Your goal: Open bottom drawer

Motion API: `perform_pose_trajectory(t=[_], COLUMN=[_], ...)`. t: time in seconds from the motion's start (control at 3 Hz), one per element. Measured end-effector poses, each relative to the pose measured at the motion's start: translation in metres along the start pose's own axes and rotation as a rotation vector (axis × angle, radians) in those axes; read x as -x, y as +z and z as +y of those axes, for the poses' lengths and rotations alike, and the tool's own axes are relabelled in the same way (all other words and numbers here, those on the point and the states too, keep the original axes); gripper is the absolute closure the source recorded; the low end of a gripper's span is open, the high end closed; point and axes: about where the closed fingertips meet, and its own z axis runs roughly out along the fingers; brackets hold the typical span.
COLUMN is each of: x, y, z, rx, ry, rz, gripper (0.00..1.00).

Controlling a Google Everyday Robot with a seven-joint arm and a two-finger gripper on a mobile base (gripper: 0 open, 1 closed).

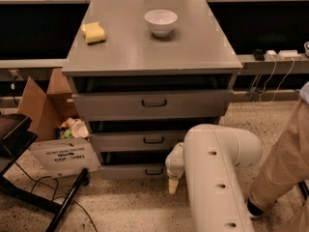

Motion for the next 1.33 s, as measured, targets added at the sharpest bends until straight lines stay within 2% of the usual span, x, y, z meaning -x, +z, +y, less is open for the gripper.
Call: perform_pose_trajectory(t=[0.33, 0.67, 1.0, 1.33], x=[-0.022, -0.061, -0.061, -0.072], y=[0.006, -0.002, -0.010, -0.019], z=[0.015, 0.044, 0.043, 0.052], rx=[0.036, 0.079, 0.079, 0.093], ry=[0.026, 0.071, 0.071, 0.089], rz=[0.026, 0.084, 0.084, 0.101], gripper=[0.15, 0.46, 0.70, 0.99])
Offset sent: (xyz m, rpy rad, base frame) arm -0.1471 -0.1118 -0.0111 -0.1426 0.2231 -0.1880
